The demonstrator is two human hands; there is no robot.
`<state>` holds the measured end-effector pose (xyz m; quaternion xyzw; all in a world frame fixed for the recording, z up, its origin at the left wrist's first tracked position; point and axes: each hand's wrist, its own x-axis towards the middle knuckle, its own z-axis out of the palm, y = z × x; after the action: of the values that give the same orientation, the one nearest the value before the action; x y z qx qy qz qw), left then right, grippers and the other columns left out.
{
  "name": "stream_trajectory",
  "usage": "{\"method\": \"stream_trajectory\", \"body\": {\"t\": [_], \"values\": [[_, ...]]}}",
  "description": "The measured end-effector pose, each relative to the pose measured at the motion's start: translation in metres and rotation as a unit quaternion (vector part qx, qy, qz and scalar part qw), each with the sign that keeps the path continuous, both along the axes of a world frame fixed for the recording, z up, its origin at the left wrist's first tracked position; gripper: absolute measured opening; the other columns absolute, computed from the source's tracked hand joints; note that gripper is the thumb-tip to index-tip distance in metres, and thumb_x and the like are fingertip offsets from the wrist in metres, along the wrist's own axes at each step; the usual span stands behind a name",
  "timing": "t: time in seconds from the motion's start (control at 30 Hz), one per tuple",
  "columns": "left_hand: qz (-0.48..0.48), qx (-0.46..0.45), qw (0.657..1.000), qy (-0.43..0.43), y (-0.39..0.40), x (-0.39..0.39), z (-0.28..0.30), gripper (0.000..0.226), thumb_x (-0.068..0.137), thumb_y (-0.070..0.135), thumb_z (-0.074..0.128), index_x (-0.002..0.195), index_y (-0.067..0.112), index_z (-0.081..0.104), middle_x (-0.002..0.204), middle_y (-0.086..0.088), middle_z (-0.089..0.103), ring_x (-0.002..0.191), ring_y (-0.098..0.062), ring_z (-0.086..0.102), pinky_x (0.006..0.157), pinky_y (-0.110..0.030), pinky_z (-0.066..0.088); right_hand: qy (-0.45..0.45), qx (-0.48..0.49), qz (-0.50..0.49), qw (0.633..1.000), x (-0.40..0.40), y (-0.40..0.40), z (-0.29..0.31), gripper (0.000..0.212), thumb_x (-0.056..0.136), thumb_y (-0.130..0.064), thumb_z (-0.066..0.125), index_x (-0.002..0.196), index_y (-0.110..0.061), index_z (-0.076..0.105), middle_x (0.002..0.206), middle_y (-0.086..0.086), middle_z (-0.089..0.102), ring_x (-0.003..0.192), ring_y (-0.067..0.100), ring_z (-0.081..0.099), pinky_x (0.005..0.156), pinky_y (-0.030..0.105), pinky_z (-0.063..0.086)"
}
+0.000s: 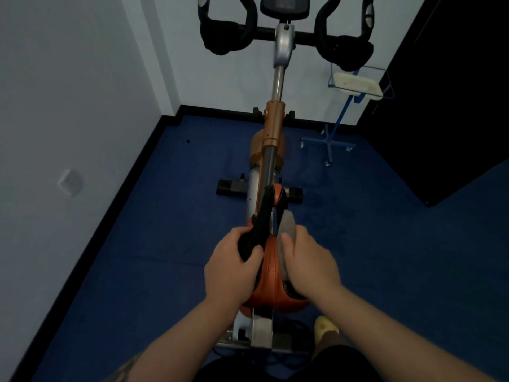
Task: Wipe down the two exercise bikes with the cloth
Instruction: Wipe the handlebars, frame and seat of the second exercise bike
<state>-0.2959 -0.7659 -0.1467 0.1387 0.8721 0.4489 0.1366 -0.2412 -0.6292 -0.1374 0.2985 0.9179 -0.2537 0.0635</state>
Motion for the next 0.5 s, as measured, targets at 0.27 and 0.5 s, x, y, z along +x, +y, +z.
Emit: {"method": "stream_trajectory", "body": {"t": [0.27, 0.5], "values": [[0.055, 0.021, 0.998, 0.002, 0.005, 0.002, -0.002, 0.018, 0.094, 0.029, 0.054, 0.107, 0.037, 0.062, 0.093, 0.021, 0.065, 0.086, 0.003, 0.059, 0.069, -0.026, 0.047, -0.007, -0.036, -0.012, 0.999, -0.025, 0.005, -0.004, 0.046, 0.103, -0.047, 0.024, 0.131, -0.014, 0.038, 0.122, 0.007, 0.058, 0.1, 0.026, 0.059, 0.075, 0.035, 0.045], [0.156, 0.004, 0.988, 0.021, 0.009, 0.01, -0.002, 0.016, 0.092, 0.024, 0.057, 0.101, 0.033, 0.067, 0.098, 0.021, 0.064, 0.092, 0.003, 0.058, 0.071, -0.018, 0.044, 0.081, -0.109, 0.001, 0.991, -0.095, 0.038, -0.02, 0.052, 0.105, -0.042, 0.022, 0.146, -0.012, 0.027, 0.145, 0.014, 0.038, 0.123, 0.031, 0.047, 0.085, 0.035, 0.039]]}}
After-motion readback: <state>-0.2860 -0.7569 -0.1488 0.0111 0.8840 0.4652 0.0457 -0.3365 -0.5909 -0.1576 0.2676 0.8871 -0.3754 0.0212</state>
